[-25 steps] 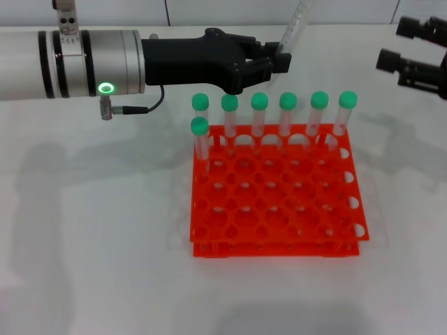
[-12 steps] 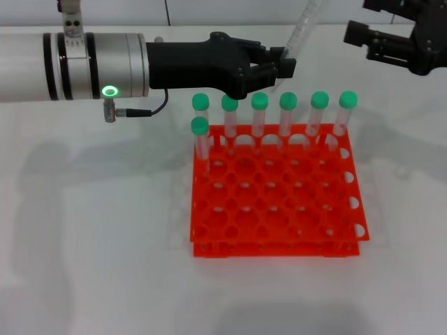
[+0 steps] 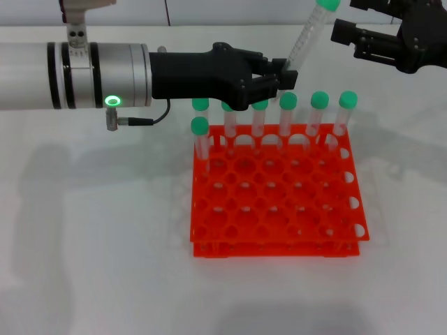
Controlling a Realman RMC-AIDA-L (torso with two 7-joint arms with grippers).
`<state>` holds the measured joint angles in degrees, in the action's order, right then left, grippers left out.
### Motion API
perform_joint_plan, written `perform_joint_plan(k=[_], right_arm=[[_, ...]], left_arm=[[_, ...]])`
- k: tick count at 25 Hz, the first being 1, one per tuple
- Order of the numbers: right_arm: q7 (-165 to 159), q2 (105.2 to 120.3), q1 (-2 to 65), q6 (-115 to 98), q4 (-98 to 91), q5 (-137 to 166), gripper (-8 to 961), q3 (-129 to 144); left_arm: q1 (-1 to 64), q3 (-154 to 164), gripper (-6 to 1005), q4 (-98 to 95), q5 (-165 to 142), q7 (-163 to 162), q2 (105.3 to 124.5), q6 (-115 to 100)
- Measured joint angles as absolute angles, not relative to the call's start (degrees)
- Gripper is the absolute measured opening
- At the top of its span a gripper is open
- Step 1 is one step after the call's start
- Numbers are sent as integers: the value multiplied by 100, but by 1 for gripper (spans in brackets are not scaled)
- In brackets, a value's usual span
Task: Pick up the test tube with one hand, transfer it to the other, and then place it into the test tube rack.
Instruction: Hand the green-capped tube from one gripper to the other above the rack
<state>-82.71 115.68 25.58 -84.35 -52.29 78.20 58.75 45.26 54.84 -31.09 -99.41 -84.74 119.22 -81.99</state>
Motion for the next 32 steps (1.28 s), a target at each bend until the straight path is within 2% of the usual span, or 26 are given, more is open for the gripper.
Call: perform_joint_plan(k=[32], right_arm=[[-8247, 11566, 2587, -8447, -5034, 7694, 751, 6080]], left_arm=[[4396, 5619, 247, -3001, -9950, -8279, 11927, -8344]])
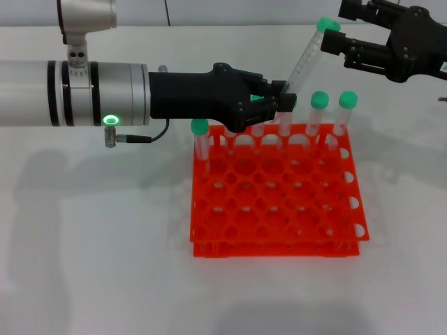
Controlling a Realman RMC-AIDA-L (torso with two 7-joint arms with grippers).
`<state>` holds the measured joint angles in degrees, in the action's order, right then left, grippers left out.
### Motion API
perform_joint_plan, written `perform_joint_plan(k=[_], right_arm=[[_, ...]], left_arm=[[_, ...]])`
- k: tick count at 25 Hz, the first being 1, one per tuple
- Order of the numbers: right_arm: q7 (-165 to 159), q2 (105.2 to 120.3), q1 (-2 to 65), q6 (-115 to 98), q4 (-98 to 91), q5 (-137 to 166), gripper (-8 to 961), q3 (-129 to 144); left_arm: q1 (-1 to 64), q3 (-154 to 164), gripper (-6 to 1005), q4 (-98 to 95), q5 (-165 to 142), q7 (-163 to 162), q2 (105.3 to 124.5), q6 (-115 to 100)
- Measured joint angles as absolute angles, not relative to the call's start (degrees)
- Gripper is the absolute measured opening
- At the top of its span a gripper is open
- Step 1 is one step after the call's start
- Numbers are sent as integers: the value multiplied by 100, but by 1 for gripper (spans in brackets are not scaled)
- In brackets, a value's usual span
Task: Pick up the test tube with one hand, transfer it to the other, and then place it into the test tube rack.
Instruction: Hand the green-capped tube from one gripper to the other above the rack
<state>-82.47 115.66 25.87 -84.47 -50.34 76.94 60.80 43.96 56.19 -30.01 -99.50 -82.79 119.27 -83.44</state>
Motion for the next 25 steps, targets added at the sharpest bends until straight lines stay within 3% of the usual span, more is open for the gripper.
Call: perform_joint_plan(k=[25], right_arm=[[-8236, 11566, 2577, -8437, -4956, 7700, 751, 6091]], left_arm=[[4341, 5700, 254, -2997, -9990, -8339, 11922, -8323]])
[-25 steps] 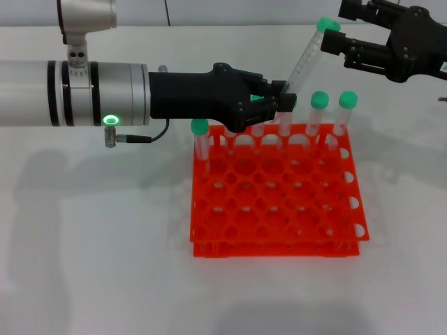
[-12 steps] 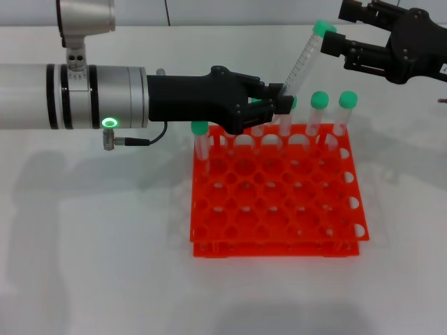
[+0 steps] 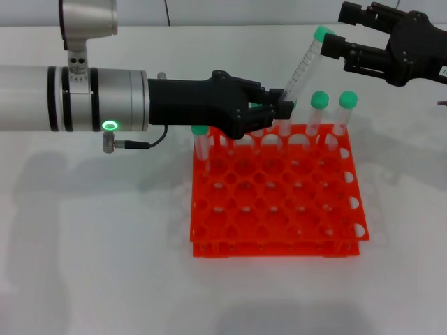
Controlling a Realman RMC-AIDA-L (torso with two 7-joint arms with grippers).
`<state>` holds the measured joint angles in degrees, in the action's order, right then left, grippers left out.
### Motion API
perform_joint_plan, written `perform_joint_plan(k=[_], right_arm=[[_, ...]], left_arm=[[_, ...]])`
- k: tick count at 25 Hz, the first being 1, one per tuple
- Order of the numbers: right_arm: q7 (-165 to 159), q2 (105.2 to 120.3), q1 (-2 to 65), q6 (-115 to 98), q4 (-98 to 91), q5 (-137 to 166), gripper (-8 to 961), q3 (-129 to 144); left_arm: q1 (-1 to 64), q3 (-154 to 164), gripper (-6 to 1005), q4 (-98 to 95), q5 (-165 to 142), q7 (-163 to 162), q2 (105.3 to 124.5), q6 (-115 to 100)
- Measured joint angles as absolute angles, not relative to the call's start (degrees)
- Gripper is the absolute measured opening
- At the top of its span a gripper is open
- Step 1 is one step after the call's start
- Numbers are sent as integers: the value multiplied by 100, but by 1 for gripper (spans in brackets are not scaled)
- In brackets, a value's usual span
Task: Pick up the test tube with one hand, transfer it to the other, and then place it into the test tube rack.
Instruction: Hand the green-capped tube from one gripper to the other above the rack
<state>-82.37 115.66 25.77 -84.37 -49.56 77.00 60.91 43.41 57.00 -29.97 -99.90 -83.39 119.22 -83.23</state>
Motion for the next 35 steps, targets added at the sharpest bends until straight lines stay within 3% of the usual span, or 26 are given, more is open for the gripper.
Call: perform_joint_plan(k=[35], right_arm=[[-8208, 11575, 2702, -8479, -4666, 7690, 750, 6177]], left_arm=[[4357, 5713, 264, -2997, -9980, -8340, 11917, -8350]])
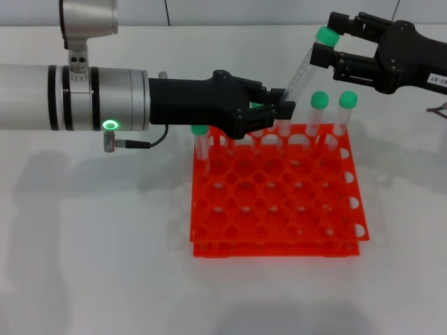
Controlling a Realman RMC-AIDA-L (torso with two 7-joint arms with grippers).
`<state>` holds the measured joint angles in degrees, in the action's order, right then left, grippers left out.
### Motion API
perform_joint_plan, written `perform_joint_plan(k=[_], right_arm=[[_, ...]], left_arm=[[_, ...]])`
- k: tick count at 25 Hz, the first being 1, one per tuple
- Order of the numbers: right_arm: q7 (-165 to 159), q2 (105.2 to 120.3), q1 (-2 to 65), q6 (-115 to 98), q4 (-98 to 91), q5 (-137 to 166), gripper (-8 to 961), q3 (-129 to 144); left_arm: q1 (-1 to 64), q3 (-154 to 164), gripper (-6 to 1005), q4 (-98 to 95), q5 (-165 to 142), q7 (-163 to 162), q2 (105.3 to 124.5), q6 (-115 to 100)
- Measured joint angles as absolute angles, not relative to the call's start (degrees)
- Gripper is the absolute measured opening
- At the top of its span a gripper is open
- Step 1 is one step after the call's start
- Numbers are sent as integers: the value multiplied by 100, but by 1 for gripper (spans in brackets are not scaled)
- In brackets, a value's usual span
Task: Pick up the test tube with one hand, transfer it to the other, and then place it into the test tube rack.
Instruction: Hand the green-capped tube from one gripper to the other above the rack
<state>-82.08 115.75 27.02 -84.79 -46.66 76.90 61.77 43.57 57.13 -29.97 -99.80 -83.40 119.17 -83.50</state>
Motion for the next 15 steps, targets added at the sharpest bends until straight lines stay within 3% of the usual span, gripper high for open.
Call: perform_joint_plan(k=[15], right_arm=[[-8209, 11566, 2746, -8437, -4667, 7690, 751, 6231]], left_arm=[[4370, 5713, 268, -3034, -9962, -8341, 11917, -8350]])
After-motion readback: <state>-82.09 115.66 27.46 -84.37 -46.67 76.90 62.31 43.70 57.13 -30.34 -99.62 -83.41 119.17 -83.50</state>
